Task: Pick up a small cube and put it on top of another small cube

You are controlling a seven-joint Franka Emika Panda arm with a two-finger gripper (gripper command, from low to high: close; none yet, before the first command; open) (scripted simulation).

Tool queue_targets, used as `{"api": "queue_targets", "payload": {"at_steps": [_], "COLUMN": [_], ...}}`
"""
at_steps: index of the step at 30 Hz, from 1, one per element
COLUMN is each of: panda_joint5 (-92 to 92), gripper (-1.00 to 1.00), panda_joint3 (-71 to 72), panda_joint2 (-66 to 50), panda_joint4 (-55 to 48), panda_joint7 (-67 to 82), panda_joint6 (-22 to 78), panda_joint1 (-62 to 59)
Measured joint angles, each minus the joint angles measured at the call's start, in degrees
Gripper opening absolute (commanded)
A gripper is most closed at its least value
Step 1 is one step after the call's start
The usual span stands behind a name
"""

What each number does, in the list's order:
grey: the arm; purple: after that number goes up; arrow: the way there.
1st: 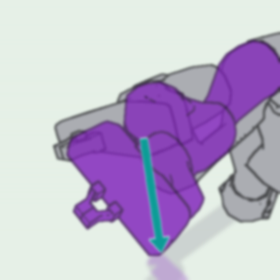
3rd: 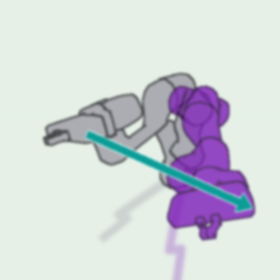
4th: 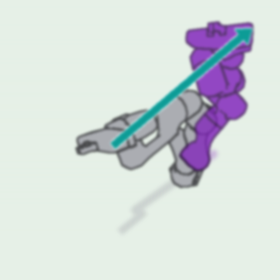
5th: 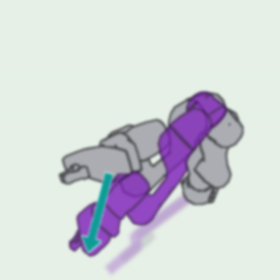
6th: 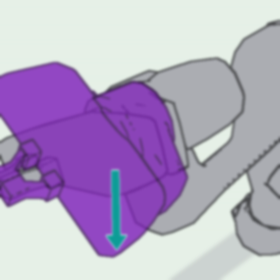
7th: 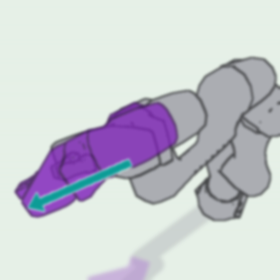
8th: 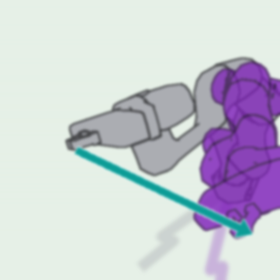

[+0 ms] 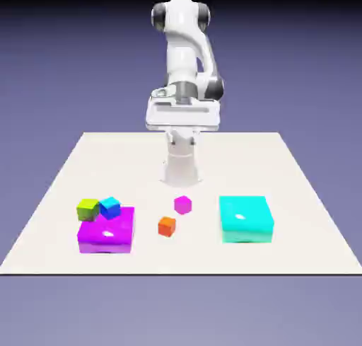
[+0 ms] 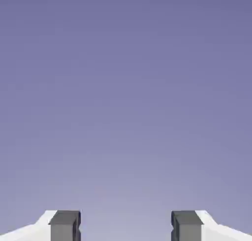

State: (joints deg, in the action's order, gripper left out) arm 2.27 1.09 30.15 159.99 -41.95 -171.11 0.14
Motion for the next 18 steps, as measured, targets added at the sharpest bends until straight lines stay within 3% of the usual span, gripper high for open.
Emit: {"api": "queue_targets", "payload": {"at_steps": [18], "panda_joint5": [33.92], "gripper": [0.0], "panda_joint3": [16.31], "panda_joint2": [-37.38], "panda_joint4": [-15.11], "panda_joint7": [7.5], "panda_joint6": [43.28], "panda_joint1": [-8.09]}}
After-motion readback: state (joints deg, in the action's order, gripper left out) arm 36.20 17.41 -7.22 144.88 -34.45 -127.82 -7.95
